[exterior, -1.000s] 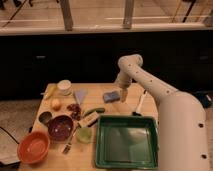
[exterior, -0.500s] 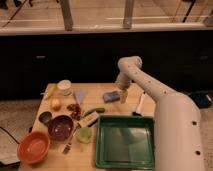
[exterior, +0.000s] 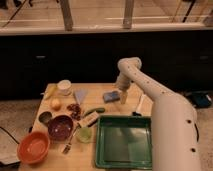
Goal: Place sponge in tray
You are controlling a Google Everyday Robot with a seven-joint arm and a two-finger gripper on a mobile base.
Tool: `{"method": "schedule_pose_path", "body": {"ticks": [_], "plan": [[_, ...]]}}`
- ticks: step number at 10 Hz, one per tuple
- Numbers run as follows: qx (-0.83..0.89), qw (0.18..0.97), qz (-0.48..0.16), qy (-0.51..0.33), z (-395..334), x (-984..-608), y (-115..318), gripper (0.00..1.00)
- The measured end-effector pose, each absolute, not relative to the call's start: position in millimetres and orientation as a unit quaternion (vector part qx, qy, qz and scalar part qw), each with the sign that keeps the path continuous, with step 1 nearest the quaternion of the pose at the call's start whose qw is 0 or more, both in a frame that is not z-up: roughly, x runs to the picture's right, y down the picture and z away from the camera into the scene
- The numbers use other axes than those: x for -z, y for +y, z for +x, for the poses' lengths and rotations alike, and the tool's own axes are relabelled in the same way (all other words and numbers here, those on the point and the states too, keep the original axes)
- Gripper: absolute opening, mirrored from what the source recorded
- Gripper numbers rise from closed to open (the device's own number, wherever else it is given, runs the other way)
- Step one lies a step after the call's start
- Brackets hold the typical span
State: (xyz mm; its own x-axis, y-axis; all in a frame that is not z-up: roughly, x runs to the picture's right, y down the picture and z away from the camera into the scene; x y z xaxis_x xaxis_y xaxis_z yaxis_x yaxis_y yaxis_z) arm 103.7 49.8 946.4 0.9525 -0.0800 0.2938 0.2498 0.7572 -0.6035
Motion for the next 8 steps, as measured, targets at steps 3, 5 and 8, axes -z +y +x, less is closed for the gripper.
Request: {"method": "schedule_pose_path", "body": {"ticks": [3, 5, 8], "plan": [[0.093, 0.926, -0.343, -0.128, 103.8, -949.5, 53.0, 0.75], [0.095, 0.924, -0.347, -0.129, 103.5, -952.4, 56.0, 0.71], [0.097, 0.921, -0.353, -0.129, 106.5, -955.3, 60.4, 0.68]]}}
